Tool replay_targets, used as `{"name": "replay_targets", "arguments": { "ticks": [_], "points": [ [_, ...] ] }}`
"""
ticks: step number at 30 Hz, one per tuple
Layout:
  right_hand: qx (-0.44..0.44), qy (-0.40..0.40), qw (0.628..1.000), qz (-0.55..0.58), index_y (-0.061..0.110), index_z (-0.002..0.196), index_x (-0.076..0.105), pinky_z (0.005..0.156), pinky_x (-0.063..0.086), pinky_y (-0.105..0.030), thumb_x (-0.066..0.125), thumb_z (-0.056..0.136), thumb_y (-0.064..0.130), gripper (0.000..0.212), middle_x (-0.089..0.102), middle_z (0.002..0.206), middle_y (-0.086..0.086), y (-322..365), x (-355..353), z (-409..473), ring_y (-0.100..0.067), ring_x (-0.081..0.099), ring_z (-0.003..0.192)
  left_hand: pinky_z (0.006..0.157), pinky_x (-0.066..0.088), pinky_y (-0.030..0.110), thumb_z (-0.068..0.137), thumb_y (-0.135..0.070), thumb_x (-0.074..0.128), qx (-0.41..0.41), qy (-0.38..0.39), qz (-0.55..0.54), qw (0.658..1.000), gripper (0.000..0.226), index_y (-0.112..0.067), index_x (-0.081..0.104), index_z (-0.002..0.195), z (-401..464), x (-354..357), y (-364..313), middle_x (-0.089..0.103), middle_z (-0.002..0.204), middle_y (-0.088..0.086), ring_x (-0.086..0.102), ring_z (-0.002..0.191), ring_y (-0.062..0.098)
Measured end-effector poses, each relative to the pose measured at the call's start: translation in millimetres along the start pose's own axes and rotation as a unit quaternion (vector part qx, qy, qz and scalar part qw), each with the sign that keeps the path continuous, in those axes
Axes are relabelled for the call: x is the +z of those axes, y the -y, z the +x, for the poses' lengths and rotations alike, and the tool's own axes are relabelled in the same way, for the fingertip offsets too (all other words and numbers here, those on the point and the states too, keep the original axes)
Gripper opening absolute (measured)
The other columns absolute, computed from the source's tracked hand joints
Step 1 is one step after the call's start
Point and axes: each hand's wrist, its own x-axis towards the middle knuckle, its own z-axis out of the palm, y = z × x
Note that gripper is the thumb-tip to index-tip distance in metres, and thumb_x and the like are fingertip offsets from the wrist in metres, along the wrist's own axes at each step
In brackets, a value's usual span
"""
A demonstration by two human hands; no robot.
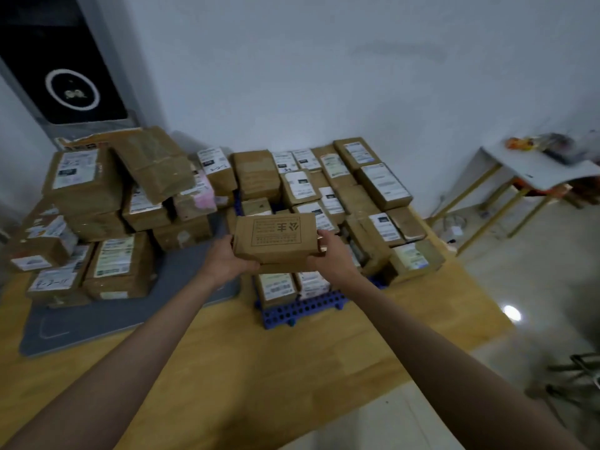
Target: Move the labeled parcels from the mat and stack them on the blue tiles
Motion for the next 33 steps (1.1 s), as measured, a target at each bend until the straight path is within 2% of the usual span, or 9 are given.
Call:
{"name": "replay_targets", "arguments": {
  "ticks": [3, 5, 13, 17, 21, 24, 28, 31, 33],
  "points": [
    [0.018, -0.012, 1.000, -0.012, 0.019, 0.139, 0.044, 0.092, 0.052, -0.033, 0.065, 0.083, 0.006, 0.062, 0.050, 0.131, -0.002, -30, -44, -12, -0.017, 0.051, 0.117, 0.097, 0.049, 0.048, 0.064, -0.024, 0.089, 0.013, 0.014, 0.006, 1.000, 0.079, -0.013, 0.052, 0.133, -8, 43, -33, 0.058, 0.128, 0.007, 0.055, 0.119, 0.026],
    [0.023, -0.011, 1.000, -0.008, 0.021, 0.139, 0.047, 0.098, 0.051, -0.043, 0.065, 0.082, 0.005, 0.062, 0.052, 0.133, -0.004, -52, -75, -20, -0.020, 0.053, 0.119, 0.098, 0.048, 0.045, 0.066, -0.026, 0.088, 0.020, 0.009, 0.008, 1.000, 0.081, -0.017, 0.049, 0.135, -16, 75, -54, 0.056, 0.130, 0.004, 0.054, 0.119, 0.025],
    [0.036, -0.014, 0.999, -0.015, 0.017, 0.138, 0.050, 0.095, 0.052, -0.047, 0.064, 0.082, 0.006, 0.059, 0.051, 0.129, -0.009, -120, -170, -51, -0.025, 0.054, 0.114, 0.098, 0.049, 0.044, 0.072, -0.016, 0.085, 0.040, 0.028, -0.041, 0.998, 0.070, -0.014, 0.052, 0.133, -52, 177, -113, 0.060, 0.126, 0.003, 0.057, 0.115, 0.023],
    [0.029, -0.016, 0.999, 0.000, 0.016, 0.138, 0.050, 0.093, 0.053, -0.048, 0.066, 0.080, 0.007, 0.060, 0.053, 0.128, -0.010, -132, -196, -51, -0.026, 0.056, 0.114, 0.091, 0.051, 0.039, 0.070, -0.019, 0.085, 0.060, 0.015, -0.020, 0.998, 0.066, -0.015, 0.055, 0.129, -55, 192, -134, 0.060, 0.123, 0.005, 0.057, 0.110, 0.021],
    [0.017, -0.027, 0.999, 0.009, 0.019, 0.134, 0.053, 0.095, 0.052, -0.045, 0.067, 0.080, 0.007, 0.057, 0.053, 0.127, -0.007, -129, -205, -37, -0.024, 0.054, 0.115, 0.095, 0.048, 0.047, 0.069, -0.023, 0.084, 0.072, 0.002, 0.015, 0.997, 0.053, -0.018, 0.062, 0.118, -44, 188, -147, 0.062, 0.119, 0.009, 0.053, 0.117, 0.029],
    [0.005, -0.033, 0.999, -0.004, 0.019, 0.138, 0.050, 0.097, 0.051, -0.043, 0.066, 0.082, 0.008, 0.059, 0.053, 0.129, -0.005, -123, -207, -23, -0.021, 0.052, 0.117, 0.087, 0.053, 0.047, 0.069, -0.019, 0.084, 0.079, 0.002, 0.012, 0.997, 0.044, -0.015, 0.065, 0.109, -29, 181, -156, 0.067, 0.109, 0.008, 0.061, 0.103, 0.024],
    [0.003, -0.046, 0.999, -0.027, 0.020, 0.137, 0.051, 0.093, 0.049, -0.035, 0.066, 0.082, 0.009, 0.058, 0.054, 0.129, -0.003, -116, -214, 0, -0.018, 0.053, 0.117, 0.080, 0.055, 0.037, 0.071, -0.023, 0.084, 0.080, 0.004, 0.008, 0.997, 0.054, -0.015, 0.060, 0.118, 2, 174, -168, 0.064, 0.114, 0.005, 0.061, 0.102, 0.020],
    [0.005, -0.046, 0.998, -0.030, 0.019, 0.135, 0.052, 0.098, 0.051, -0.045, 0.065, 0.081, 0.006, 0.057, 0.054, 0.128, -0.005, -111, -225, 23, -0.020, 0.055, 0.115, 0.066, 0.047, 0.020, 0.071, -0.026, 0.084, 0.087, -0.004, -0.007, 0.996, 0.054, -0.021, 0.057, 0.117, 24, 177, -178, 0.060, 0.116, 0.002, 0.059, 0.095, 0.012],
    [0.008, -0.045, 0.999, -0.026, 0.018, 0.133, 0.053, 0.094, 0.054, -0.045, 0.064, 0.080, 0.005, 0.055, 0.054, 0.127, -0.006, -109, -229, 37, -0.020, 0.057, 0.111, 0.078, 0.049, 0.026, 0.072, -0.029, 0.084, 0.087, -0.012, -0.001, 0.996, 0.066, -0.017, 0.054, 0.129, 35, 180, -178, 0.055, 0.123, 0.003, 0.055, 0.104, 0.017]
  ]
}}
